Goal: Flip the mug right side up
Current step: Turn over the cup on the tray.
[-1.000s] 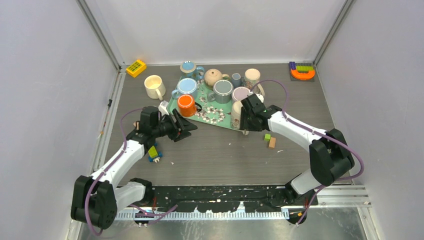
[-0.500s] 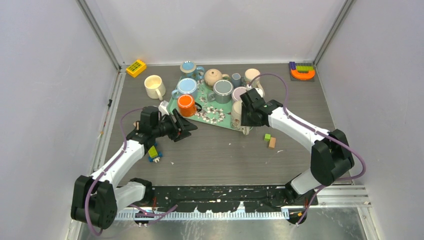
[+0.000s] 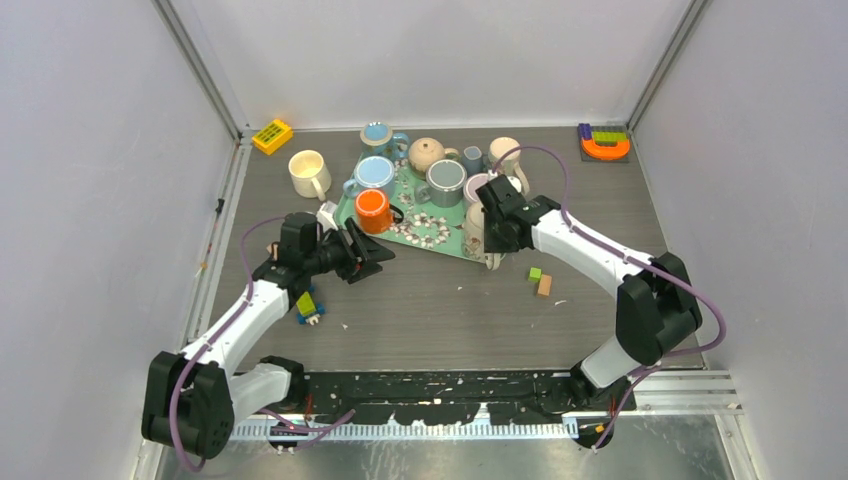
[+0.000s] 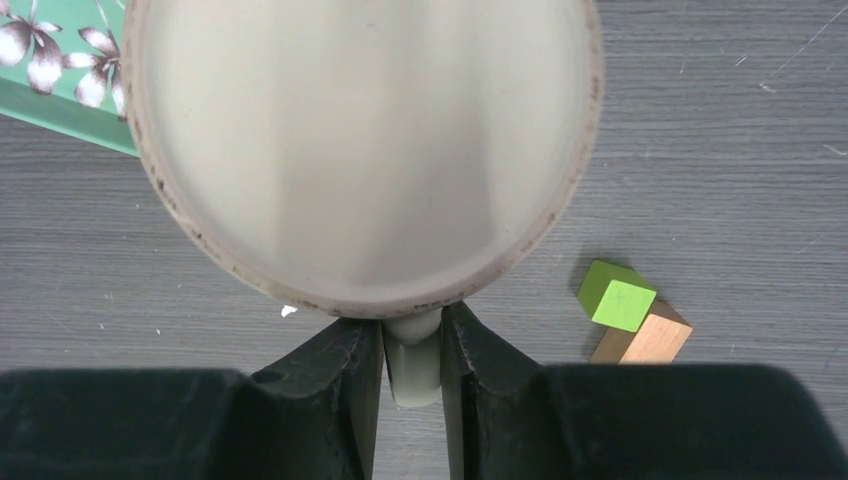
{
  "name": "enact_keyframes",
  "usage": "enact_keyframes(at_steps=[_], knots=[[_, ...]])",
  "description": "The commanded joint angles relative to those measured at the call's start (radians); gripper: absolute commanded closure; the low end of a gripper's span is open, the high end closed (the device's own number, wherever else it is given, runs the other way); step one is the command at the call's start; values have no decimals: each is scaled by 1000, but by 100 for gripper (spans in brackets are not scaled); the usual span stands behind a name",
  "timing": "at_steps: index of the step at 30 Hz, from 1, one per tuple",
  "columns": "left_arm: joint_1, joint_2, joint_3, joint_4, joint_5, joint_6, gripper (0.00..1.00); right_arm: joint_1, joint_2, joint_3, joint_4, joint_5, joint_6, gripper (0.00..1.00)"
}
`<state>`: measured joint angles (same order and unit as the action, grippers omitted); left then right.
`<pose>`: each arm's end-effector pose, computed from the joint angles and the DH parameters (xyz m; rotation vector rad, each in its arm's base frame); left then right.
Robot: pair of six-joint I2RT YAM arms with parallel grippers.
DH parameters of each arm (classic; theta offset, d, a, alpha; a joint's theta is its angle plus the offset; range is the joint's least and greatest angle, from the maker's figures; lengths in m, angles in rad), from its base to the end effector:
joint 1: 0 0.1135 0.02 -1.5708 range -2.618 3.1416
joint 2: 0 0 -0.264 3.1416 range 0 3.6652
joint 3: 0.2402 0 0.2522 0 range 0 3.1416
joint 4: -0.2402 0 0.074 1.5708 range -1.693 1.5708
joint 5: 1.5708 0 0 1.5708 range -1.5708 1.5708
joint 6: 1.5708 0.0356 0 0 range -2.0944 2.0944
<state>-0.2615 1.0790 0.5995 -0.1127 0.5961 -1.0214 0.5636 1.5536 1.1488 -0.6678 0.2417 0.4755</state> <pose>0.2133 -0.0778 0.2287 -0.5151 2.3274 -1.3285 0.2718 0.1617 0.2408 -0.0341 2.5931 0.0541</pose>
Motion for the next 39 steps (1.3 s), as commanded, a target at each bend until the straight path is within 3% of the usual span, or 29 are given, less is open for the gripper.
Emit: enact_keyframes(at_steps=[1, 6, 7, 14, 21, 28, 32, 39], knots=[[4, -28, -15, 33, 25, -12, 40, 3, 13, 37, -11, -5, -8, 74], [4, -21, -46, 96, 46, -69, 39, 3, 25, 58, -32, -29, -11, 98], [2, -16, -54, 107, 53, -90, 39, 3, 24, 64, -36, -35, -8, 99], [-58, 36, -131, 375, 54, -319, 39, 17, -23, 114, -21, -130, 75, 99], [-219, 128, -176, 593, -73, -535, 39, 83, -35, 159, 45, -143, 207, 99], [-262, 228, -235, 834, -145, -729, 39, 129, -39, 154, 165, -134, 374, 99], [-270, 251, -252, 895, -160, -780, 39, 134, -44, 148, 231, -127, 452, 99], [-271, 227, -266, 863, -159, -738, 39, 148, -37, 169, 276, -78, 532, 99]])
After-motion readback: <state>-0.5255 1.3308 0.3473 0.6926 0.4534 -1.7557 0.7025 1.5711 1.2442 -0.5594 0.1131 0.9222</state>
